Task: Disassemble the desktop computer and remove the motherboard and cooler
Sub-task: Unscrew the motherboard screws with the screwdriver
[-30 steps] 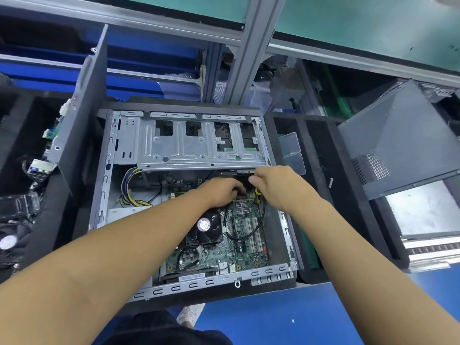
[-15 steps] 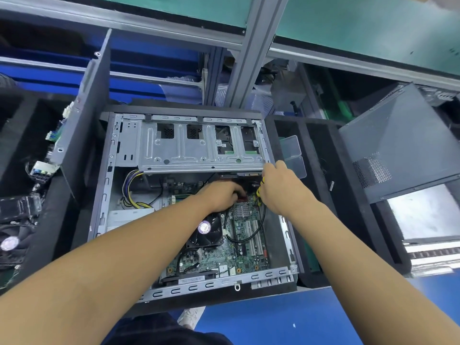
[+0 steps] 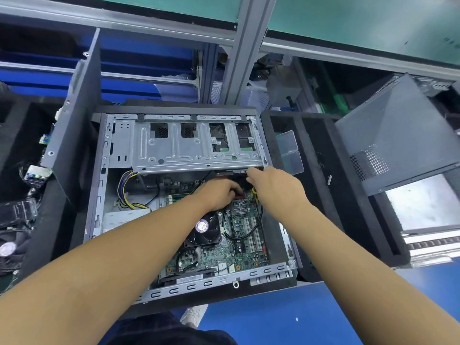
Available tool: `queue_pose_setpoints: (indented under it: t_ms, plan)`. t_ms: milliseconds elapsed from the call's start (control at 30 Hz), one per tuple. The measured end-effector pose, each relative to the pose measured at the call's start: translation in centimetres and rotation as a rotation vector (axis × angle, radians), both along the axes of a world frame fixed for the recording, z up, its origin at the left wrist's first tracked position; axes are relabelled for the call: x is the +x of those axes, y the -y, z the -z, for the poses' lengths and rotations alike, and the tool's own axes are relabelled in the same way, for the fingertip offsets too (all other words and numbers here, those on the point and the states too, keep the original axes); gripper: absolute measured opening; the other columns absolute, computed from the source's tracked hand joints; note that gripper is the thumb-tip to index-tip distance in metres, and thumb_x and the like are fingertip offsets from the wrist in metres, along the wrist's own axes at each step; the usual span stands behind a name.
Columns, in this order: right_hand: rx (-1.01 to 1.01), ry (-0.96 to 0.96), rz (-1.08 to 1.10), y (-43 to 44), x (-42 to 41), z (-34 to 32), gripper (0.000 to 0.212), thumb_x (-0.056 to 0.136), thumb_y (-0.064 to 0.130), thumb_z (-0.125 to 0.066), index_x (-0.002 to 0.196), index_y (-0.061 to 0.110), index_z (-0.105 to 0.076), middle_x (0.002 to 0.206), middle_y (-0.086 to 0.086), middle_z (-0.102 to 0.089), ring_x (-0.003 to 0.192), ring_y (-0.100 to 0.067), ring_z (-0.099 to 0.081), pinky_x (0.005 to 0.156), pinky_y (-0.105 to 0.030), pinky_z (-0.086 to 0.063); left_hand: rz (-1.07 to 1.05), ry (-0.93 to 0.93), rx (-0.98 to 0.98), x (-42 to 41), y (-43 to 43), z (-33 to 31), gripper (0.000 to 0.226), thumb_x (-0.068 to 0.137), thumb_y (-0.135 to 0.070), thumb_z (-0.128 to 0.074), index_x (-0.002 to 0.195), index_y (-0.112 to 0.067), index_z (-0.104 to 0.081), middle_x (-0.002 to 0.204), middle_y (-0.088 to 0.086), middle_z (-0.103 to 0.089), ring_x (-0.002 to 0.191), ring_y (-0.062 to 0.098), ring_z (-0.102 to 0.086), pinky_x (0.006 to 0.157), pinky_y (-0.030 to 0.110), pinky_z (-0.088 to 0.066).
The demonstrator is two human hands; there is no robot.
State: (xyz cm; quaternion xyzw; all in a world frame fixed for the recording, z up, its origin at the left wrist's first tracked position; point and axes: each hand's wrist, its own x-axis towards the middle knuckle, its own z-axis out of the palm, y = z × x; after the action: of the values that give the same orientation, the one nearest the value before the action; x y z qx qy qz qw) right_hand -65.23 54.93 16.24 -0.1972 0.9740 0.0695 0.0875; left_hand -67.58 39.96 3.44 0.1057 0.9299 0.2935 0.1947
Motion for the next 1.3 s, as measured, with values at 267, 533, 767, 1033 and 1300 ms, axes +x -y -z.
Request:
queue_pose_setpoints:
  t_ms: [267,533,767,1033,1300]
  plan:
    - [-0.02,0.01,0.074,0.6,0.2,0.3,0.017,0.1,0.011,-0.047,0.116,0.009,-0.043,0.114,-0.012,-0.051,0.101,-0.027,-0.054,0.072,-0.028,-0.034,0.01,0.002,-0.023,0.0,-0.2,0.0,0.035,0.097,-0.022,-0.046,0.119,-0.04,-0.066,0.078,-0.01,-0.058,0.055,0.002,-0.049,0.05,0.021,-0.033]
    - [-0.077,0.103,0.106,0.4,0.4,-0.4,0.028,0.094,0.001,-0.049,0.119,0.014,-0.045,0.088,-0.007,-0.044,0.073,-0.032,-0.044,0.057,-0.035,-0.035,-0.003,0.011,-0.039,0.0,-0.2,0.0,0.034,0.098,-0.024,-0.045,0.116,-0.044,-0.065,0.058,-0.017,-0.052,0.046,0.006,-0.049,0.045,0.023,-0.031]
    - [-0.01,-0.03,0.043,0.7,1.1,0.3,0.014,0.108,0.025,-0.038,0.119,0.019,-0.043,0.091,-0.007,-0.042,0.075,-0.029,-0.045,0.049,-0.032,-0.029,0.024,0.01,-0.05,0.0,0.0,0.1,0.034,0.098,-0.025,-0.045,0.12,-0.044,-0.063,0.075,-0.008,-0.062,0.057,0.006,-0.053,0.05,0.024,-0.035]
    - [-0.038,0.007,0.063,0.7,0.8,0.3,0.02,0.1,0.008,-0.046,0.119,0.01,-0.043,0.118,-0.012,-0.049,0.103,-0.027,-0.052,0.072,-0.029,-0.033,0.026,0.004,-0.064,0.0,-0.2,0.0,0.036,0.098,-0.022,-0.044,0.123,-0.039,-0.064,0.08,-0.005,-0.068,0.06,0.013,-0.058,0.051,0.025,-0.037]
    - [-0.081,0.094,0.077,-0.1,0.3,-1.0,0.019,0.1,0.013,-0.054,0.119,0.017,-0.05,0.091,-0.005,-0.044,0.079,-0.032,-0.053,0.061,-0.036,-0.043,-0.02,0.003,-0.028,0.1,-0.2,0.0,0.034,0.098,-0.024,-0.046,0.118,-0.042,-0.066,0.077,-0.012,-0.055,0.053,-0.002,-0.044,0.055,0.025,-0.035]
